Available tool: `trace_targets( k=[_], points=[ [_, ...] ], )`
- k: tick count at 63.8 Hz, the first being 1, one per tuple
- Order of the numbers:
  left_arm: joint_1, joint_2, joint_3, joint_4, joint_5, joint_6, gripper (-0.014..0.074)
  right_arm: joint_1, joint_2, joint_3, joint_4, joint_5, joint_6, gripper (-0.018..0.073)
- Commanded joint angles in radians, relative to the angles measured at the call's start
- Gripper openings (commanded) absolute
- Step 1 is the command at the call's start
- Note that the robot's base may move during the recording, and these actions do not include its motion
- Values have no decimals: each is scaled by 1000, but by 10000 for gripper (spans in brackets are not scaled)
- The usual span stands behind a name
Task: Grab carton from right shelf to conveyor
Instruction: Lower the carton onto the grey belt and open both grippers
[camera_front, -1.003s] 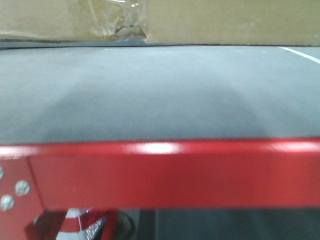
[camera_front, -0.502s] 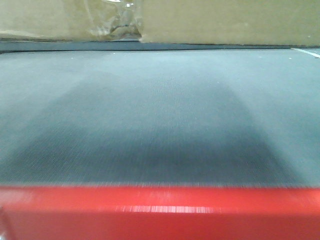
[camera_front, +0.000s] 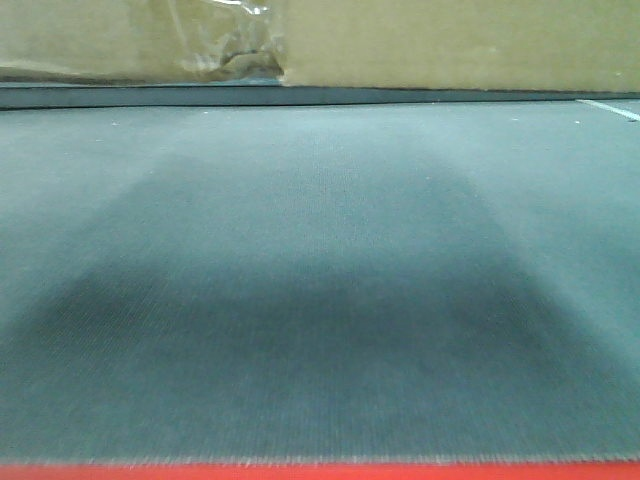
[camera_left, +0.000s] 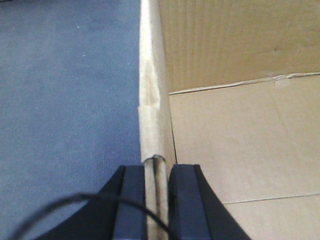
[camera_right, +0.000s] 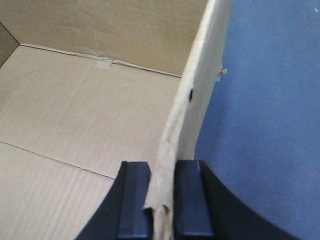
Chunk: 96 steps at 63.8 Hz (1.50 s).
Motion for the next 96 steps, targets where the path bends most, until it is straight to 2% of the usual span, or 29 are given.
trace_targets(
  k=[1, 47, 78, 81, 86, 90, 96],
  points=[
    [4, -4, -7, 113, -9, 1, -17, -2, -19, -5, 12, -8, -19, -69],
    [4, -4, -7, 113, -9, 1, -17, -2, -19, -5, 12, -8, -19, -69],
    [4, -4, -7, 113, -9, 1, -17, -2, -19, -5, 16, -138, -19, -69],
    [4, -4, -7, 101, -9, 1, -17, -2, -19, -5, 16, -140, -19, -69],
    [4, 4, -7, 33, -10, 1, -17, -2, -13, -5, 8, -144, -19, -69],
    [6, 16, -7, -24, -49, 1, -17, -4, 0, -5, -24, -155, -19, -69],
    [6, 42, -7, -69, -105, 1, -17, -14, 35, -5, -63, -176, -19, -69]
  ],
)
